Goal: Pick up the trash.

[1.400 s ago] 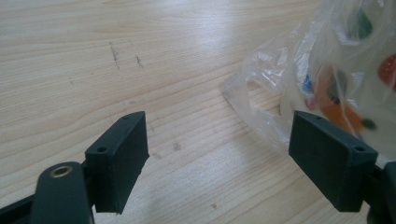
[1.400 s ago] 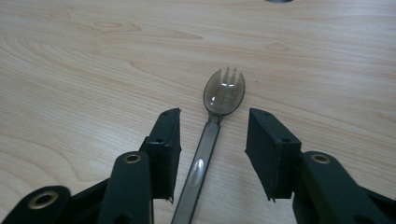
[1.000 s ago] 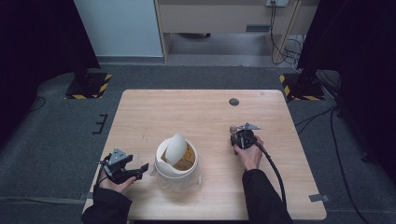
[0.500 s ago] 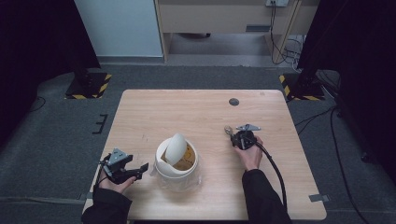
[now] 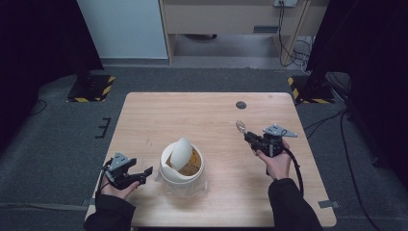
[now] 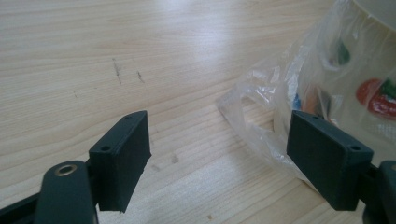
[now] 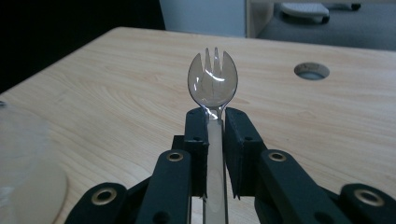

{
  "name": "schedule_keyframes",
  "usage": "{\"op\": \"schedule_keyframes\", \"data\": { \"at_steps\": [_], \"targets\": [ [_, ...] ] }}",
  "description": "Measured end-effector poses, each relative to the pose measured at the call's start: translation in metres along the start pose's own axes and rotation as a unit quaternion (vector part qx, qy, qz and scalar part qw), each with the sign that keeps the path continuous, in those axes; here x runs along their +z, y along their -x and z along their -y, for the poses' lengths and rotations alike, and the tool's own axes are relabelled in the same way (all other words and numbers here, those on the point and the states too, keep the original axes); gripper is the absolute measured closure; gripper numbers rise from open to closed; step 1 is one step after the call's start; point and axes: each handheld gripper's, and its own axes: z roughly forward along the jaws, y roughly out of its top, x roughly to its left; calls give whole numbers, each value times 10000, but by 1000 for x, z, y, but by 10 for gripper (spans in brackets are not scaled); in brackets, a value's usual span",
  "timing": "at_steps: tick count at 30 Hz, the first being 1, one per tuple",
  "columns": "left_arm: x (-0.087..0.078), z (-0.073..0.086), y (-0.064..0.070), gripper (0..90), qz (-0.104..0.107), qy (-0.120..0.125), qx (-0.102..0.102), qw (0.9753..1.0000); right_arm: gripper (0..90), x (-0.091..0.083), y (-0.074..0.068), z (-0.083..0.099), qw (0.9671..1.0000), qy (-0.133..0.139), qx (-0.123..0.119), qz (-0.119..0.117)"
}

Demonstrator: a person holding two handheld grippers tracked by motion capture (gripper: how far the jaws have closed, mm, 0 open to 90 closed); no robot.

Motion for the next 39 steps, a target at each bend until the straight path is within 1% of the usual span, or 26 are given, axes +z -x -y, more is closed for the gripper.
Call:
{"op": "schedule_keyframes", "data": {
  "at_steps": [1, 4, 5, 6, 8, 9, 10, 11, 16, 19, 20, 21, 23, 24, 26, 32, 34, 35, 36, 37, 39],
  "targets": [
    [-1, -1, 0, 210, 7, 63, -27, 10000, 800, -5, 0, 0, 10000, 56, -41, -33],
    [-2, -2, 1, 210, 15, 123, -44, 9999, 800, -20, -2, 0, 9996, 207, -93, -150],
    [-3, -3, 2, 210, 15, 153, -37, 9999, 800, -20, -2, 0, 9996, 207, -93, -150],
    [-3, -3, 2, 210, 26, 184, -40, 9998, 800, -25, -3, 0, 9994, 263, -93, -186],
    [-5, -5, 3, 212, 67, 258, -50, 9996, 800, -35, -5, 1, 9987, 402, -49, -325],
    [-6, -6, 4, 212, 79, 301, -51, 9995, 800, -35, -5, 1, 9987, 402, -49, -325],
    [-8, -9, 6, 213, 94, 401, -42, 9991, 800, -39, -6, -1, 9980, 494, -34, -395],
    [-8, -9, 6, 214, 94, 401, -42, 9991, 800, -40, -8, -2, 9976, 540, -38, -439],
    [-18, -15, 10, 217, 104, 750, -30, 9971, 799, -48, -15, -5, 9960, 666, -77, -599],
    [-23, -19, 11, 219, 102, 895, -101, 9959, 800, -55, -18, -7, 9946, 771, -117, -680],
    [-25, -20, 12, 220, 105, 946, -107, 9954, 800, -58, -18, -9, 9934, 861, -132, -740],
    [-27, -21, 12, 220, 111, 1000, -107, 9949, 800, -58, -18, -9, 9934, 861, -132, -740],
    [-33, -26, 14, 221, 134, 1202, -113, 9926, 800, -63, -18, -10, 9926, 924, -127, -772],
    [-33, -26, 14, 221, 134, 1202, -113, 9926, 800, -63, -18, -10, 9926, 924, -127, -772],
    [-38, -30, 15, 221, 141, 1364, -120, 9905, 800, -65, -18, -11, 9922, 956, -142, -787],
    [-52, -42, 21, 223, 233, 1808, -129, 9832, 800, -71, -22, -15, 9902, 1067, -202, -881],
    [-56, -47, 24, 224, 272, 1937, -99, 9806, 800, -72, -26, -17, 9890, 1101, -299, -940],
    [-58, -50, 25, 224, 267, 2008, -72, 9792, 800, -72, -26, -17, 9890, 1101, -299, -940],
    [-60, -54, 31, 225, 373, 2105, -72, 9769, 800, -72, -29, -18, 9881, 1128, -333, -988],
    [-60, -54, 31, 225, 373, 2105, -72, 9769, 800, -72, -29, -18, 9881, 1128, -333, -988],
    [-61, -58, 36, 225, 454, 2185, -42, 9748, 800, -73, -32, -19, 9875, 1131, -352, -1036]
  ]
}}
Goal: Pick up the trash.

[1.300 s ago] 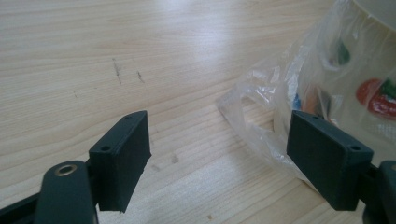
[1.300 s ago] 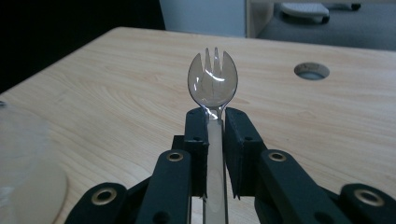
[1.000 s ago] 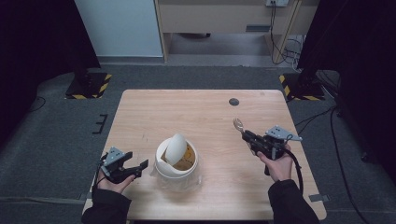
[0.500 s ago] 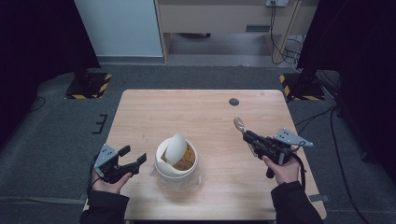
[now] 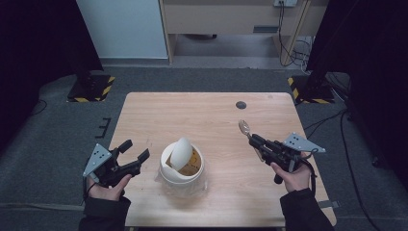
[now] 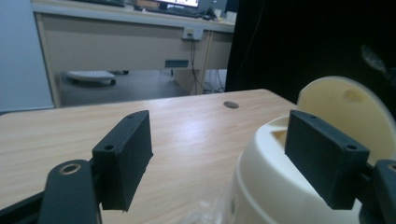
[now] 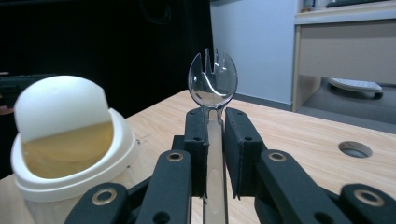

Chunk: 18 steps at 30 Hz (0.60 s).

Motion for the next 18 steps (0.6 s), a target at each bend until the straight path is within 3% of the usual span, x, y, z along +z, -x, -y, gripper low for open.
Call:
{"op": "schedule_keyframes", "data": {
  "at_steps": [7, 11, 18],
  "targets": [
    [8, -17, 24, 244, 347, 248, 96, 9990, 800, -2, -8, -7, 9997, 158, -91, -156],
    [16, -30, 43, 251, 636, 440, 135, 9969, 799, -4, -14, -11, 9993, 249, -117, -259],
    [28, -39, 62, 259, 899, 525, 201, 9944, 800, -6, -18, -13, 9988, 334, -143, -332]
  ]
}}
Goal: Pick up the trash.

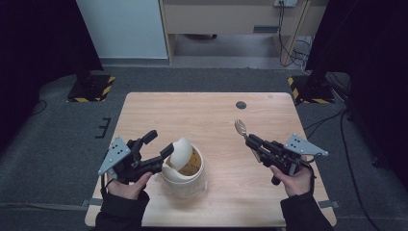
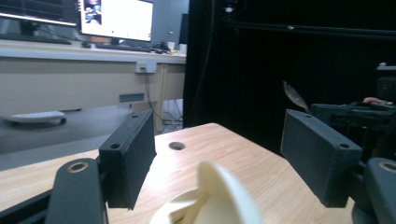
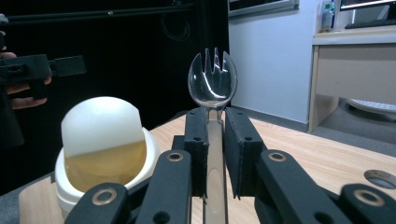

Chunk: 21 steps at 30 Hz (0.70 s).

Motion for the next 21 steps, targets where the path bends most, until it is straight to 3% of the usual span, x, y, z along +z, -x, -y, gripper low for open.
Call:
{"op": "schedule_keyframes", "data": {
  "at_steps": [14, 21],
  "targets": [
    [39, -13, 38, 310, 337, 52, 14, 9994, 799, 4, -14, -2, 9994, 107, -71, -315],
    [56, -12, 47, 338, 434, -7, 3, 9991, 800, 10, -21, 0, 9989, 106, -98, -447]
  ]
}}
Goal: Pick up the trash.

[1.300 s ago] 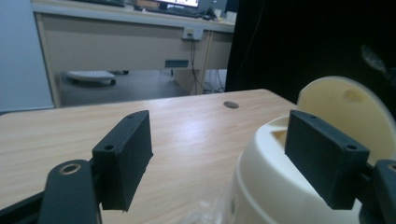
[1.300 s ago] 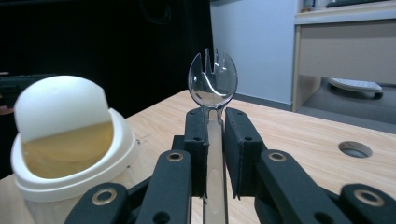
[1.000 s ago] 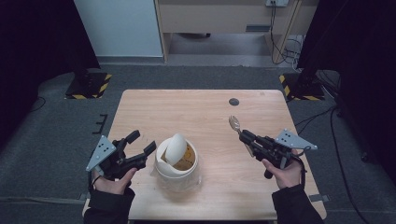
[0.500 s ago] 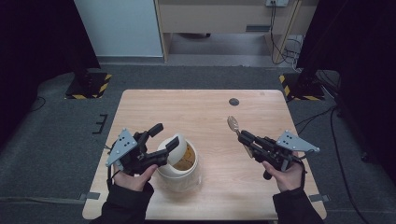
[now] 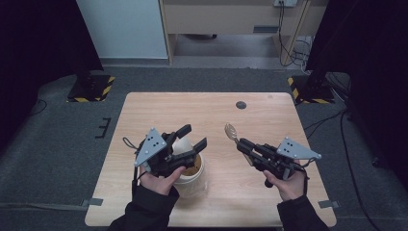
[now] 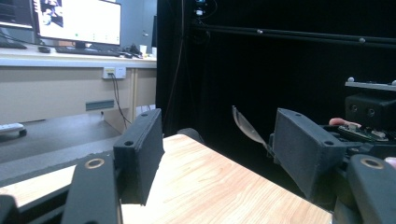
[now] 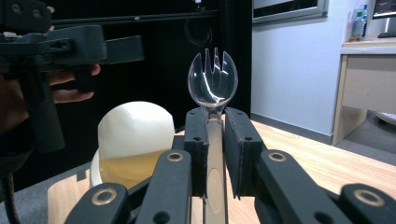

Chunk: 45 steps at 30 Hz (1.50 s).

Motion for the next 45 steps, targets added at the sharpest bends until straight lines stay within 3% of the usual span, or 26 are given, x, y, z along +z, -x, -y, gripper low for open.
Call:
{"op": "schedule_keyframes", "data": {
  "at_steps": [6, 21, 30, 35, 41, 45],
  "targets": [
    [14, 4, 7, 364, 103, -56, -91, 9999, 799, 3, -4, 0, 9999, 26, -20, -117],
    [39, 11, 20, 426, -38, -323, -380, 9987, 800, 10, -14, 3, 9994, -32, -33, -332],
    [48, 16, 24, 555, -74, -439, -560, 9974, 799, 12, -16, 4, 9992, -47, -4, -392],
    [49, 17, 25, 683, -16, -460, -662, 9967, 799, 13, -17, 5, 9992, -57, 3, -392],
    [48, 16, 28, 807, 221, -393, -771, 9960, 801, 15, -19, 7, 9991, -127, -37, -392],
    [47, 16, 28, 824, 333, -373, -731, 9961, 786, 16, -20, 8, 9990, -135, -3, -421]
  ]
}}
